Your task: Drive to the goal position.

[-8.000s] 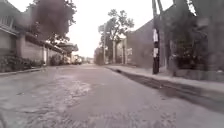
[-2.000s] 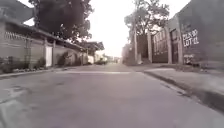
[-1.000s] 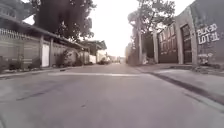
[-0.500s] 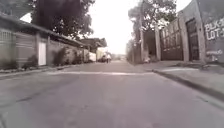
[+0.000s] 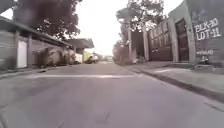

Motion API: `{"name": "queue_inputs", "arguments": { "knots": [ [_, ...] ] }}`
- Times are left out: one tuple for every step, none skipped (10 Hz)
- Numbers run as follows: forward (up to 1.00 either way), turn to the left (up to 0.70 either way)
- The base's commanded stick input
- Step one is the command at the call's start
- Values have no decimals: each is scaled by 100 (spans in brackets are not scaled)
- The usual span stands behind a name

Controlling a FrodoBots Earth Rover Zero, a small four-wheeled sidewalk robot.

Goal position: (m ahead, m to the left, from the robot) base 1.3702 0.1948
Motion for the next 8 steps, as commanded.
{"name": "queue_inputs", "arguments": {
  "knots": [
    [100, -14],
    [100, -10],
    [100, -5],
    [100, -1],
    [100, 0],
    [100, 0],
    [100, 0],
    [100, 0]
  ]
}}
